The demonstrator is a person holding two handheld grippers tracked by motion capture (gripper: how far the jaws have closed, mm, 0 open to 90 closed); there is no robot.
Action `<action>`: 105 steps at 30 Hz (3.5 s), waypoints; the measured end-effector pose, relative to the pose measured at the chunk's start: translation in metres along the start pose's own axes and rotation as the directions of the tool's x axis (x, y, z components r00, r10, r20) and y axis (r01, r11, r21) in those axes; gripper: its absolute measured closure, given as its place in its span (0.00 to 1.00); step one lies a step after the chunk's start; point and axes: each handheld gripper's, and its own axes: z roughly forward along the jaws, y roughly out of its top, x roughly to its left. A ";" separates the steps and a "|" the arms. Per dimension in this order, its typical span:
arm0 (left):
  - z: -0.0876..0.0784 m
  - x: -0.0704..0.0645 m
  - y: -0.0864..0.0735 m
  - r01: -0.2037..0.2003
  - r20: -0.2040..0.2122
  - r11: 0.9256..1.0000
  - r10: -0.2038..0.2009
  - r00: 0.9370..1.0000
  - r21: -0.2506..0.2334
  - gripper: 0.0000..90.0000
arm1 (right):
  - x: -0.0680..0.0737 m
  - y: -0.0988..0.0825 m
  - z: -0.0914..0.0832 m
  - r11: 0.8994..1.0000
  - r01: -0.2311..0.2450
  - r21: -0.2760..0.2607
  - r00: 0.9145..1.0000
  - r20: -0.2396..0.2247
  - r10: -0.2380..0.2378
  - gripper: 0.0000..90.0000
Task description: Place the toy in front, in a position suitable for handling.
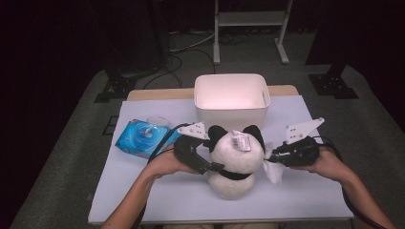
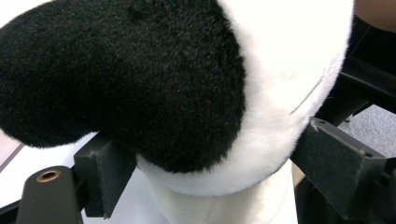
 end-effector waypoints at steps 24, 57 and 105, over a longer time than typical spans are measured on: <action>0.010 -0.009 0.008 -0.048 0.020 0.999 0.048 0.999 0.012 0.19 | 0.009 0.064 -0.021 0.993 0.117 -0.020 0.993 0.010 -0.117 0.89; -0.003 -0.004 0.011 -0.049 -0.008 0.998 0.049 0.999 0.039 0.31 | 0.011 0.056 -0.006 0.995 0.098 -0.026 0.995 -0.013 -0.099 0.89; 0.027 -0.012 0.022 -0.096 0.038 0.993 0.093 0.995 0.064 0.32 | 0.014 0.062 -0.019 0.993 0.113 -0.022 0.994 -0.006 -0.113 0.88</action>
